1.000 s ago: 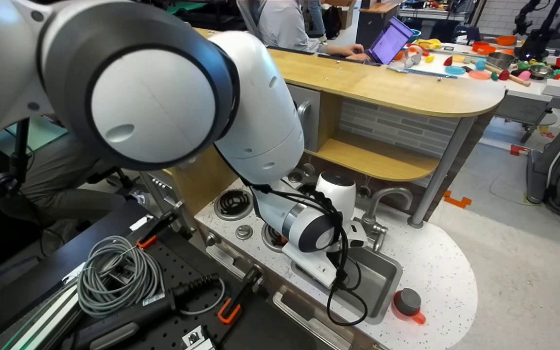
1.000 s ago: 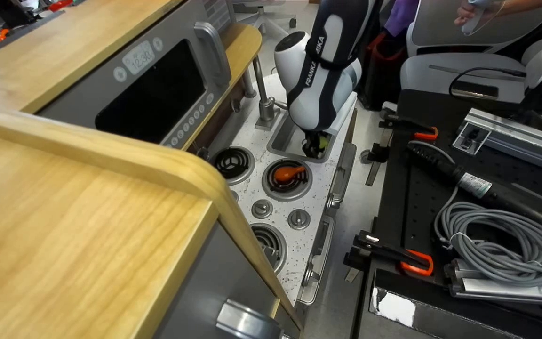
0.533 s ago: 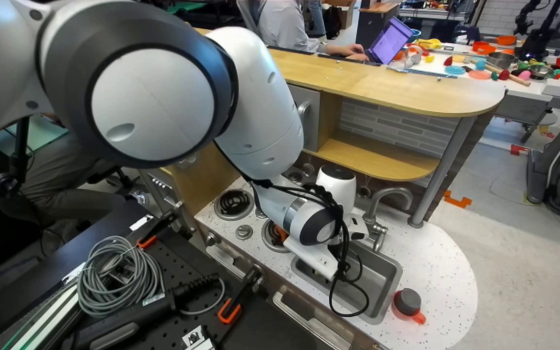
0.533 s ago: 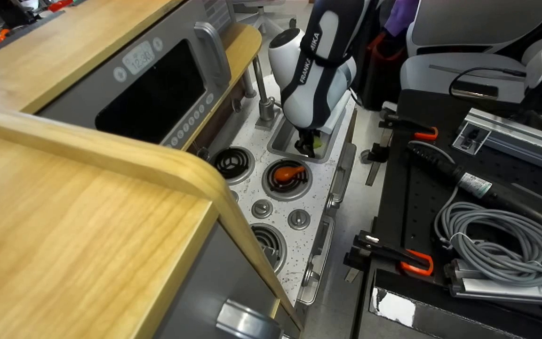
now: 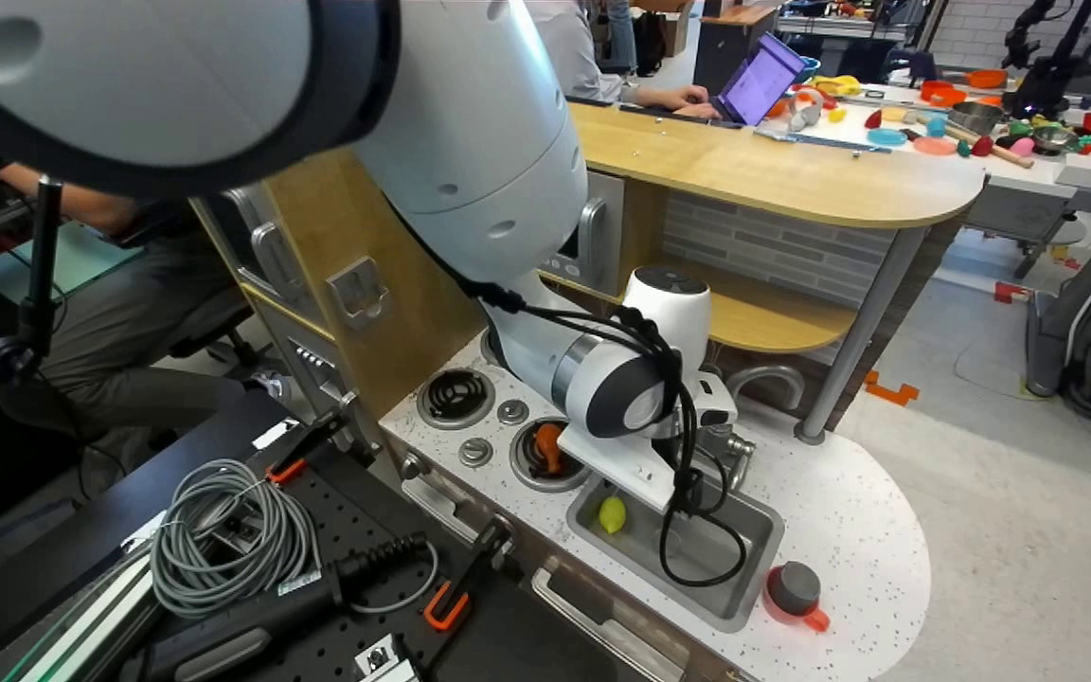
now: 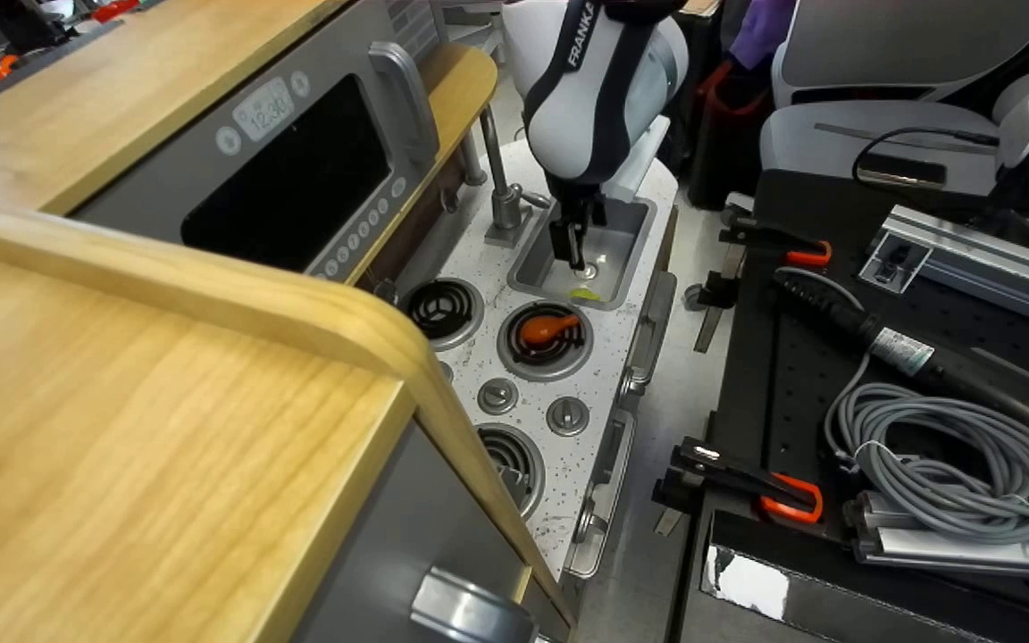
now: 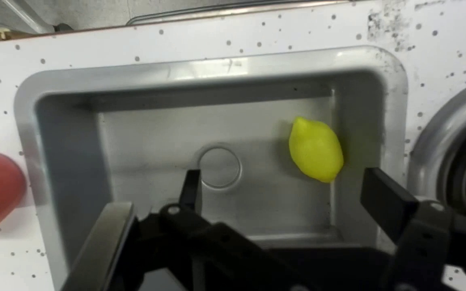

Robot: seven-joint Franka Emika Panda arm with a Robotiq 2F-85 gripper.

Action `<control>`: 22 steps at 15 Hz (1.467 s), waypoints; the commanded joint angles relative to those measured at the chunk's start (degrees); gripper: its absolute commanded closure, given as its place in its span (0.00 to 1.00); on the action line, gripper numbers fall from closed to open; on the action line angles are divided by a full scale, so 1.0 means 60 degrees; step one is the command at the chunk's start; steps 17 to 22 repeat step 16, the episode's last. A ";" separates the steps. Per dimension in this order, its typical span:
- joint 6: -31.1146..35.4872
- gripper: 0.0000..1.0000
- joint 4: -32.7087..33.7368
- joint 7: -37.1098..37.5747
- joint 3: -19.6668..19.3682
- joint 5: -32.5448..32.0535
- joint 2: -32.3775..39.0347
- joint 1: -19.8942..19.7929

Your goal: Put the lemon in the sink

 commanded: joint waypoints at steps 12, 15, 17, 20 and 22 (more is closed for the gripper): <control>-0.0967 0.00 -0.2976 -0.0214 -0.0442 0.0020 -0.3975 -0.0161; -0.0949 0.00 -0.2957 -0.0213 -0.0425 0.0019 -0.3794 -0.0155; -0.0948 0.00 -0.2957 -0.0213 -0.0425 0.0018 -0.3765 -0.0156; -0.0948 0.00 -0.2957 -0.0213 -0.0425 0.0018 -0.3765 -0.0156; -0.0948 0.00 -0.2957 -0.0213 -0.0425 0.0018 -0.3765 -0.0156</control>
